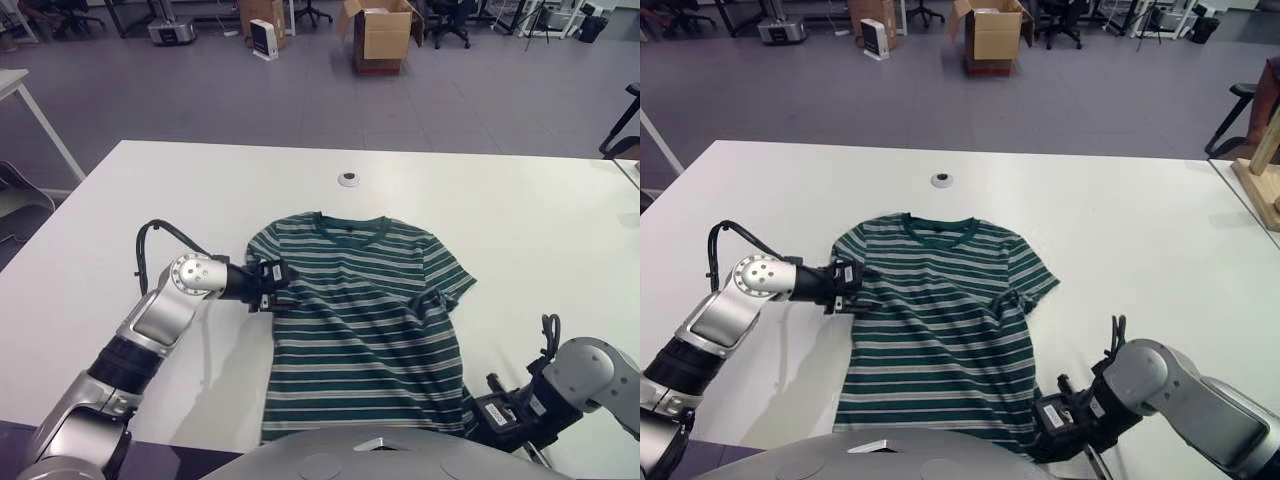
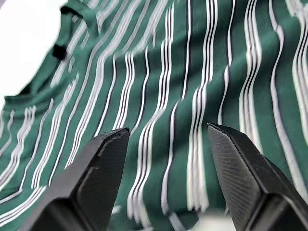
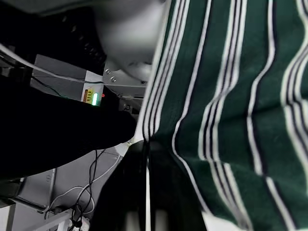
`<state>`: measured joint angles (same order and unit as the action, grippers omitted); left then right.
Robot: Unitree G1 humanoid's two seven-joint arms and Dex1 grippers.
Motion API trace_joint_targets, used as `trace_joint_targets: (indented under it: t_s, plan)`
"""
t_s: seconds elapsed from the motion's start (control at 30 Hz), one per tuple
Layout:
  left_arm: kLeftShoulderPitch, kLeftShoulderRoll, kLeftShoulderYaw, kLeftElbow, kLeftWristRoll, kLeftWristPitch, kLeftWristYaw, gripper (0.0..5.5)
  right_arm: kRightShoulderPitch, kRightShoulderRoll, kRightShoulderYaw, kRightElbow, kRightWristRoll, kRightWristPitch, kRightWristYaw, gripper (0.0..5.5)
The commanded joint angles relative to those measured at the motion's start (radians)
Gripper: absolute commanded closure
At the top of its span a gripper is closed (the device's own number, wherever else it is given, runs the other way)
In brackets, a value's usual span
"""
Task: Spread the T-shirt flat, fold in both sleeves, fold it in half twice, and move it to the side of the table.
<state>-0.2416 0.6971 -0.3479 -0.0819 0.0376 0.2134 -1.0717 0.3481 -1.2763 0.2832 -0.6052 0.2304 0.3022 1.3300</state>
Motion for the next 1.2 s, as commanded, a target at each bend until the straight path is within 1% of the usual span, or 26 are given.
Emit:
trace_joint_targets:
  t_s: [0.03,0.1,0.13,0.2,0.23,0.3,0.4,0.47,0.53,0.6,0.7,0.77,0.9,1.03,1.1,1.2]
  plan:
    - [0.007,0.009,-0.02,-0.015,0.025,0.0,0.003,2.55,-0.038,0.042,-0.061,-0.034,0.118,0.097,-0.017,4.84]
    - [0.003,0.016,-0.019,0.001,0.035,-0.011,0.004,2.55,-0.071,0.017,-0.168,-0.024,0.281,0.165,0.047,4.55]
    - [-0.004,0.016,-0.013,0.013,0.033,-0.016,0.009,2.55,-0.125,0.021,-0.22,0.009,0.364,0.209,0.069,4.32]
    - [-0.037,-0.008,0.01,0.048,0.015,-0.012,0.029,2.55,-0.308,0.09,-0.264,0.144,0.451,0.287,0.043,3.87]
    - [-0.065,-0.029,0.027,0.075,0.002,-0.009,0.046,2.55,-0.419,0.172,-0.233,0.253,0.396,0.289,-0.038,3.64]
    - [-0.112,-0.068,0.051,0.131,-0.015,-0.01,0.074,2.55,-0.551,0.305,-0.149,0.448,0.24,0.248,-0.189,3.64]
    - [-0.148,-0.112,0.087,0.187,-0.038,-0.008,0.108,2.55,-0.673,0.491,-0.065,0.743,0.071,0.199,-0.374,3.64]
    - [-0.146,-0.117,0.116,0.192,-0.058,-0.001,0.122,2.55,-0.754,0.603,-0.01,0.976,-0.03,0.154,-0.453,3.64]
    - [-0.148,-0.114,0.155,0.218,-0.066,0.0,0.15,2.55,-0.826,0.705,0.055,1.231,-0.15,0.046,-0.53,3.64]
    - [-0.154,-0.105,0.195,0.263,-0.066,0.001,0.193,2.55,-0.91,0.782,0.089,1.472,-0.25,-0.088,-0.664,3.64]
    - [-0.166,-0.105,0.219,0.346,-0.042,0.0,0.255,2.55,-1.017,0.804,0.1,1.672,-0.336,-0.234,-0.822,3.64]
    - [-0.172,-0.111,0.233,0.406,-0.026,0.007,0.311,2.55,-1.081,0.805,0.093,1.736,-0.362,-0.306,-0.88,3.64]
    - [-0.16,-0.159,0.316,0.497,-0.063,0.057,0.439,2.55,-1.158,0.8,-0.005,1.758,-0.32,-0.418,-0.874,3.64]
    - [-0.124,-0.247,0.385,0.447,-0.195,0.178,0.433,2.55,-1.131,0.775,-0.111,1.663,-0.253,-0.478,-0.816,3.64]
    - [-0.095,-0.269,0.369,0.407,-0.221,0.222,0.413,2.55,-1.073,0.765,-0.144,1.56,-0.229,-0.482,-0.778,3.64]
    - [-0.065,-0.259,0.331,0.36,-0.204,0.242,0.4,2.55,-1.0,0.764,-0.167,1.445,-0.219,-0.447,-0.755,3.64]
